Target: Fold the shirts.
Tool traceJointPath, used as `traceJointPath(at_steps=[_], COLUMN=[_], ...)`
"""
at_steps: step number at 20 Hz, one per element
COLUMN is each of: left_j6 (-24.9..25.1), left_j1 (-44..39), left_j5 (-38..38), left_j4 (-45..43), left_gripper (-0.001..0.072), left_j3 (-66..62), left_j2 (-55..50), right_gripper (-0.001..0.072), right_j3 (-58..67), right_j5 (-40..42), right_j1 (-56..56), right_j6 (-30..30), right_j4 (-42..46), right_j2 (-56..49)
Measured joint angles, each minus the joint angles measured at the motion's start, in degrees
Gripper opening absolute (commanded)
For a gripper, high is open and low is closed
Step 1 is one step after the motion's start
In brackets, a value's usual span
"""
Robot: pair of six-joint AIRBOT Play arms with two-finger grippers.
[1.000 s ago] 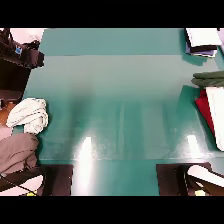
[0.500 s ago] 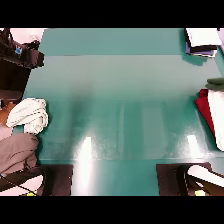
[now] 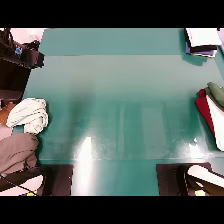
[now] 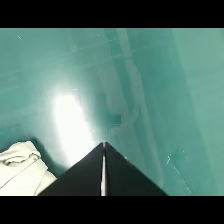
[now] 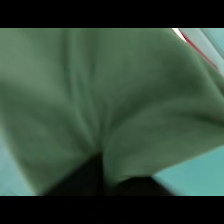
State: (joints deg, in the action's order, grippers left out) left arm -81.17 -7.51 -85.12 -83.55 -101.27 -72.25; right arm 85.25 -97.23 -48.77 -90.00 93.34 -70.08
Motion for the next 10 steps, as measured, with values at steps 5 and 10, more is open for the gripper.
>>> traceJointPath(at_steps=[5,10], left_j6=[0.1,0.2], left_j1=[0.0,0.0], left_j5=[0.0,1.8], left_j4=[0.0,0.0], left_gripper=[0.0025,0.0025], left_j3=[0.0,0.0], left_j2=[0.0,0.0], right_gripper=[0.0658,0.0614], right_j3=[-3.8,0.6], right_j5=[1.9,7.0], right_j1=[-1.2,0.0], right_j6=[-1.5,-3.0], right_j4=[6.0,-3.0], right_j2=[2.8,6.0])
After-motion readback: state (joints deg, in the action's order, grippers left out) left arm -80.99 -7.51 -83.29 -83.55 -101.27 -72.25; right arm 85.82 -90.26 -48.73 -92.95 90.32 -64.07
